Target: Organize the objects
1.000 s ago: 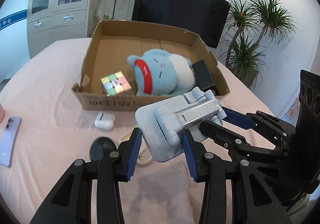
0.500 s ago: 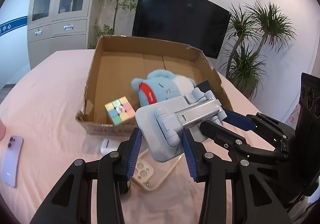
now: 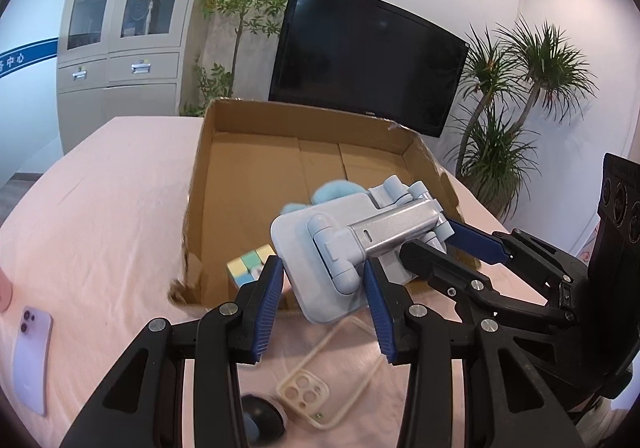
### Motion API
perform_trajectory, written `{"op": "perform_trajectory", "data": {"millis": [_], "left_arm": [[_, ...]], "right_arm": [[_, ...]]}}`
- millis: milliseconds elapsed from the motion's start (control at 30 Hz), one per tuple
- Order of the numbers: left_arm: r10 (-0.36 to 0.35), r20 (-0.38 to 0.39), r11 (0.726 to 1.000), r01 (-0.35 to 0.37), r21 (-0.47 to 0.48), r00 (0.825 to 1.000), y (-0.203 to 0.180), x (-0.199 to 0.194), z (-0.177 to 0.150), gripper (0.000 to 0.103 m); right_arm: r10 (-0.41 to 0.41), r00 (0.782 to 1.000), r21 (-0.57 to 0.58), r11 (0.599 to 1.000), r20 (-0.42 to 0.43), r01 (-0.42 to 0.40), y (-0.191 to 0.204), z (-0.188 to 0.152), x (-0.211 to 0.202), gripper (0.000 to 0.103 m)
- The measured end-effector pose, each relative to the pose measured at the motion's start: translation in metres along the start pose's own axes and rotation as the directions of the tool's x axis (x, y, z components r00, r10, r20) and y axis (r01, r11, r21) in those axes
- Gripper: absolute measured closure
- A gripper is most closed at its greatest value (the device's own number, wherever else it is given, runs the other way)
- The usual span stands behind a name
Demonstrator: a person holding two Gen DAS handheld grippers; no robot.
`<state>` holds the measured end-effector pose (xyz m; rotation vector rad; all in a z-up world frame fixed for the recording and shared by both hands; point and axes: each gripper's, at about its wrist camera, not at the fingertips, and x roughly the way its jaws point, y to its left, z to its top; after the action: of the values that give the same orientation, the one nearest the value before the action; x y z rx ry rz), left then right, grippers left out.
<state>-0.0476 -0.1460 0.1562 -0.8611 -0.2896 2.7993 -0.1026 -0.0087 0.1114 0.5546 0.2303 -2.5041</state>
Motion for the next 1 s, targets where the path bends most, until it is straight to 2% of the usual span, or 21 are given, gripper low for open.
{"op": "perform_trajectory", "data": {"millis": [433, 633, 667, 700, 767, 800, 867, 933, 1000], "left_arm": [[0.020, -0.001, 0.999, -0.020, -0.030, 1.000, 0.046, 0.051, 0.050, 0.064], [0.036, -0.060, 0.998, -0.040, -0.055, 0.998, 0.079, 0.102, 0.068, 0.064], [0.041, -0.090, 0.997, -0.047, -0.058, 0.995, 0.086, 0.117, 0.069, 0.066], [0.016, -0.115, 0.998, -0.023, -0.062, 0.993, 0.089, 0.128, 0.069, 0.074], [0.015, -0.170, 0.998, -0.025, -0.057, 0.985, 0.093, 0.152, 0.068, 0.089], [0.063, -0.210, 0.997, -0.071, -0.032, 0.976, 0.094, 0.166, 0.065, 0.089], [0.132, -0.242, 0.990, -0.140, -0.016, 0.961, 0.099, 0.180, 0.058, 0.089], [0.137, -0.241, 0.988, -0.149, -0.032, 0.961, 0.100, 0.177, 0.051, 0.089], [0.131, -0.218, 0.989, -0.142, -0.037, 0.967, 0.098, 0.163, 0.049, 0.086]], "right_arm": [[0.022, 1.000, 0.006, 1.000, 0.018, -0.022, -0.004, 0.034, 0.064, 0.064], [0.032, 0.999, 0.032, 0.999, -0.011, -0.031, -0.010, 0.042, 0.109, 0.066], [0.031, 0.999, 0.037, 0.999, -0.019, -0.030, -0.011, 0.043, 0.118, 0.068], [0.025, 0.999, 0.035, 0.999, -0.025, -0.024, -0.012, 0.043, 0.125, 0.069], [0.041, 0.997, 0.033, 0.999, -0.060, -0.039, -0.011, 0.043, 0.144, 0.083], [0.064, 0.993, 0.033, 0.998, -0.095, -0.061, -0.010, 0.042, 0.158, 0.084], [0.042, 0.988, 0.014, 0.999, -0.147, -0.040, -0.007, 0.041, 0.173, 0.084], [0.022, 0.983, 0.002, 1.000, -0.181, -0.022, -0.008, 0.038, 0.177, 0.080], [-0.004, 0.985, -0.014, 1.000, -0.173, 0.002, -0.011, 0.035, 0.166, 0.075]]}}
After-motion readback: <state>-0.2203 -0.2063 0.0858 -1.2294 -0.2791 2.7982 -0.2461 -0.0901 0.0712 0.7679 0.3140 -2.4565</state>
